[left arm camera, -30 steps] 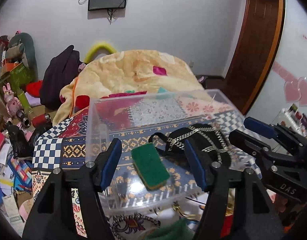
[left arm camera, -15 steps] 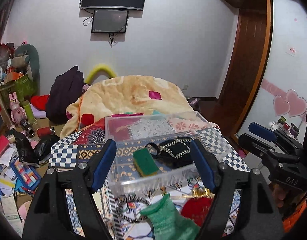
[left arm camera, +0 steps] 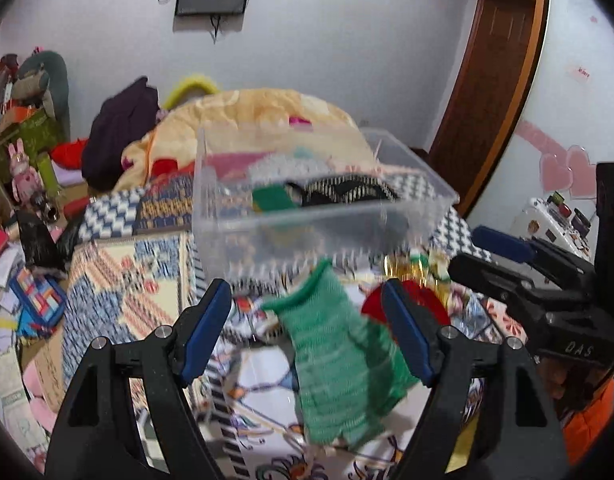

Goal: Organize soft objects
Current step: 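Grasp the green knitted glove with the left tool while the right tool grasps the red drawstring pouch, then lift the glove over the clear box and release it while the right tool drops the red pouch in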

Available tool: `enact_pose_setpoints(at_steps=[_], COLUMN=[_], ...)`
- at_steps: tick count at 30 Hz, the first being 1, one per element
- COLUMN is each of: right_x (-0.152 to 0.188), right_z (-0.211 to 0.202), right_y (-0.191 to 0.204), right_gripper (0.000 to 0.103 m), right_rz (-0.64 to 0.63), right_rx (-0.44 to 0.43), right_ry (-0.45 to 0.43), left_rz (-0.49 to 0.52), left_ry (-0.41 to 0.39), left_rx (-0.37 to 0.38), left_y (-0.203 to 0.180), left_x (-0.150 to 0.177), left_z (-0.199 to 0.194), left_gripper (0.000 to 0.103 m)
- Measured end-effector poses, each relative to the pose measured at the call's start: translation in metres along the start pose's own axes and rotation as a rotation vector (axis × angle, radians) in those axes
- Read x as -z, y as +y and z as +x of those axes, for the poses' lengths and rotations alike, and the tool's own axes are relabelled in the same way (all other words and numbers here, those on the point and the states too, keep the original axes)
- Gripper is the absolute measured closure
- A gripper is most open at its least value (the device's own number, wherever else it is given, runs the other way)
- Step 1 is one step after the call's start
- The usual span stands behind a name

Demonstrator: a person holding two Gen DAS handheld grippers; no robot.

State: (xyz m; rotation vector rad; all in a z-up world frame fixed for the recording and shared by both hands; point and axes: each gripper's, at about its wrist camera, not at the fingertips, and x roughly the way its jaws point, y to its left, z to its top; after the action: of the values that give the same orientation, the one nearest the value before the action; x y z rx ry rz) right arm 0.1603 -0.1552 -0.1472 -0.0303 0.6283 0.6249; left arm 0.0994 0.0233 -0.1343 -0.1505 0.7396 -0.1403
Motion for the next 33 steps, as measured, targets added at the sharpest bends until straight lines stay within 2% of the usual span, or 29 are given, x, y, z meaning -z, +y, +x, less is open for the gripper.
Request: enact_pose_setpoints(at_steps=[8,10,12,15,17,19,22,27,33], right_x=[0.011,0.014,0.016,0.018,0.021,0.023,0.023,0.021,0.013], right_z=[0.014,0.017,0.020,0.025,0.029,0.031,0.030,0.021,0.011], right_y=[0.002,0.001,0.000,0.001,0.003,0.006,0.009,0.016,0.018], right_gripper=[0.037,0.038,0.040,0.052,0.057,0.068,0.074,0.079,0.080], right_rz=[0.015,0.025,0.036,0.044,0.042,0.031,0.015,-0.024,-0.038], right_rx=[-0.037,-0.045,-0.059,-0.087,-0.099,-0.097,-0.090,-0.085,-0.074], right_ry=[0.050,0.064,0.075,0.101,0.117,0.123,0.116,0.084,0.042], left_rz=[-0.038,-0.038,-0.040,-0.042,-0.039,-0.032,-0.028,-0.030,-0.040], left_ry=[0.042,0.047,0.058,0.065,0.069,0.068,0.063,0.040,0.004], left_rx=[0.013,0.022,0.041,0.066,0.074,0.070,0.071,0.073,0.063], left_y=[-0.002,-0.003,-0.002,-0.003,-0.005,-0.007,-0.009,-0.010,-0.003], left_x=[0.019,0.021,0.023,0.024,0.025,0.026,0.027,0.027,0.020], left_z=[0.016,0.019,0.021,0.022,0.023,0.023,0.021,0.015,0.001], left_gripper=[0.027,0.038,0.044,0.056,0.059,0.063,0.073,0.089,0.099])
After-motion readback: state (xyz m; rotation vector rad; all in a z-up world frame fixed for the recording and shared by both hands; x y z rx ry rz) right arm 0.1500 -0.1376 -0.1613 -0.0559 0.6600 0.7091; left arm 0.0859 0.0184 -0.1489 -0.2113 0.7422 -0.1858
